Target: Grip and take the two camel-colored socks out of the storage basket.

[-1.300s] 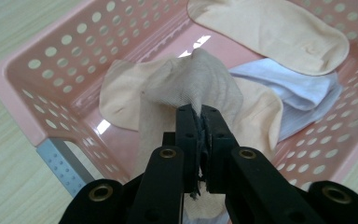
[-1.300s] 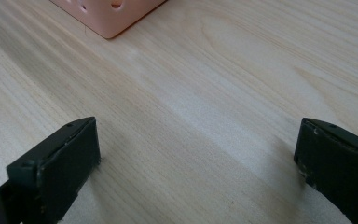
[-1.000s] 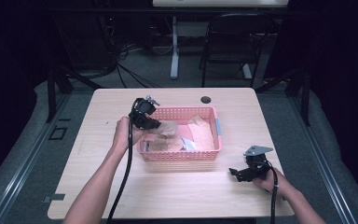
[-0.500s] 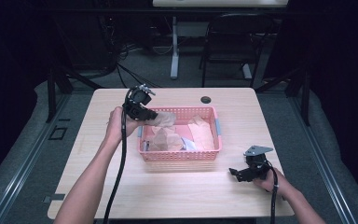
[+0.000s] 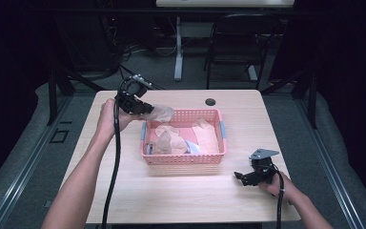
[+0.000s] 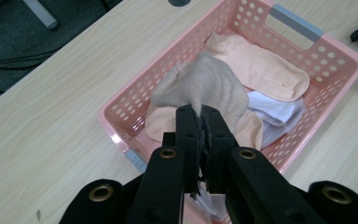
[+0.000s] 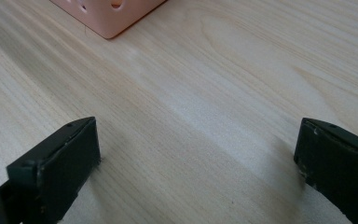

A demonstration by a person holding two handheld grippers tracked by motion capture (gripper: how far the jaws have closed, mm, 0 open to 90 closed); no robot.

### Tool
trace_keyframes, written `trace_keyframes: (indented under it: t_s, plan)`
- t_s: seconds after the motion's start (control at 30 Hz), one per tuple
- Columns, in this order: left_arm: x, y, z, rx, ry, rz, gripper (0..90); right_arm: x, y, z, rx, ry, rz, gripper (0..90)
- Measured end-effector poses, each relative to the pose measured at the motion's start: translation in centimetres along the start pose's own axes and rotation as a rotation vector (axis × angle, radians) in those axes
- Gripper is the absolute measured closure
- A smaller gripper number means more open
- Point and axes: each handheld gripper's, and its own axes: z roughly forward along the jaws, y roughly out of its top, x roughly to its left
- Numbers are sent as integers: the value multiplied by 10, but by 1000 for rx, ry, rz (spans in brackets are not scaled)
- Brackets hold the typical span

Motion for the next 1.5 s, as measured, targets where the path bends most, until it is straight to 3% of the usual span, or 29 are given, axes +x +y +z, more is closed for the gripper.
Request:
trace_keyframes:
  t_s: [0.43, 0.83, 1.1, 1.2, 1.3, 1.37, 1.43, 1.5]
  plan:
    - [25, -18, -28, 7, 41, -57, 866, 0, 0, 0, 1, 0, -1, 0]
    - [54, -47, -51, 30, 95, -136, 866, 0, 0, 0, 2, 0, 1, 0]
    - [72, -67, -58, 43, 128, -189, 866, 0, 0, 0, 2, 0, 1, 0]
    - [78, -77, -57, 70, 137, -201, 866, 0, 0, 0, 2, -3, 3, 0]
    - [85, -89, -57, 70, 140, -244, 867, 1, 0, 0, 2, -7, 5, 0]
    - [90, -97, -56, 97, 156, -260, 866, 1, 0, 0, 1, -5, 9, 0]
    - [95, -106, -58, 83, 164, -295, 867, 1, 0, 0, 1, -5, 9, 0]
    - [98, -114, -57, 96, 180, -304, 867, 1, 0, 0, 2, -5, 9, 0]
